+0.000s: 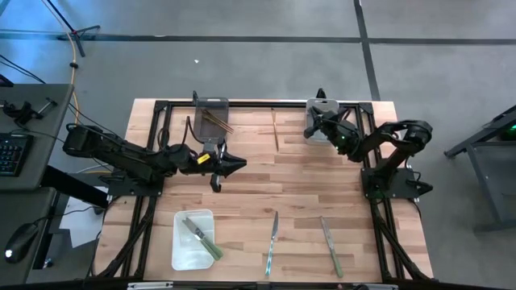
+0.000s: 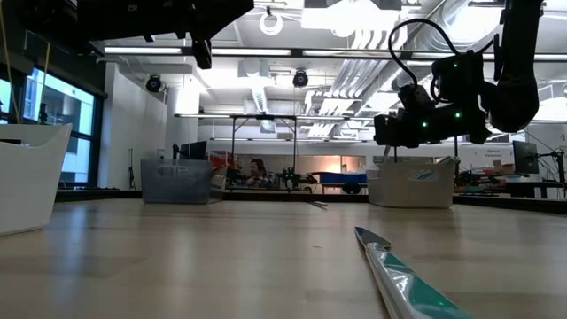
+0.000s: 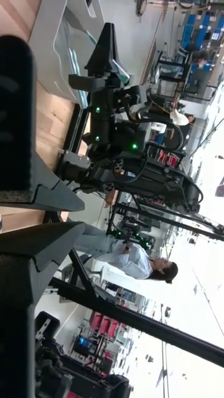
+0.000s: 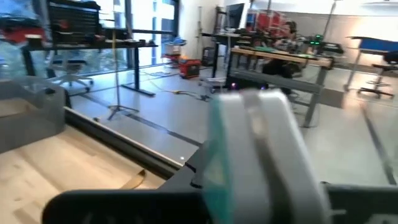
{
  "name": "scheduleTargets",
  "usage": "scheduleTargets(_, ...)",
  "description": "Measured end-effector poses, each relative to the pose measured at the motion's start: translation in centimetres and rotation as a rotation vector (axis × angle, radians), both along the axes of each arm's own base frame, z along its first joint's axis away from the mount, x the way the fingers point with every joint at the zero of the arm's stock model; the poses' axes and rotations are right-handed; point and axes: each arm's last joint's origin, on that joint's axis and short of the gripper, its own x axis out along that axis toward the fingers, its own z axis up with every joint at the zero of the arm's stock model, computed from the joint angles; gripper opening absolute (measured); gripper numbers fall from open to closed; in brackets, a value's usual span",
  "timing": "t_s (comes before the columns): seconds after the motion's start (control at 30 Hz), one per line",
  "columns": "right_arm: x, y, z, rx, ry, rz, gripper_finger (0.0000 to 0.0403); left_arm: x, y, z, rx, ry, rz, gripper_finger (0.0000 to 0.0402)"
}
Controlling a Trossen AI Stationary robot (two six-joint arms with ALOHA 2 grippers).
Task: Sort silverware by color (type)
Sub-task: Put the blue table knife into the gray bin
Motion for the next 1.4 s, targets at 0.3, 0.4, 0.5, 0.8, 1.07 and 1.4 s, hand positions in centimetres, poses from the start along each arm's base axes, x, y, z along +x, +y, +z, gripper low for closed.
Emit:
scheduleTargets(0.3, 0.2, 0.5, 0.0, 0.036, -0.014, 0.009, 0.0096, 0.0, 0.0, 0.0, 0.000, 0.000, 0.000, 0.0033)
scheduleTargets(0.4, 0.0, 0.6, 0.5, 0.061, -0.010, 0.008, 0.0114, 0.0, 0.0, 0.0, 0.000, 0.000, 0.000, 0.0033)
scheduleTargets(0.5, -0.3, 0.8, 1.1, 0.089, 0.005, 0.006, 0.0122, 0.0, 0.0, 0.0, 0.000, 0.000, 0.000, 0.0033)
scheduleTargets(0.8, -1.9, 1.8, 3.0, 0.145, 0.080, -0.001, 0.0082, 0.0, 0.0, 0.0, 0.004, 0.000, 0.001, 0.0033)
scheduleTargets(1.07, -3.2, 2.2, 3.8, 0.181, 0.103, -0.042, 0.0009, 0.0, 0.0, 0.0, 0.008, 0.000, 0.001, 0.0033)
scheduleTargets(1.4, -3.8, 2.3, 2.8, 0.314, 0.110, -0.089, 0.0068, 0.0, 0.0, 0.0, 0.008, 0.001, 0.001, 0.0033)
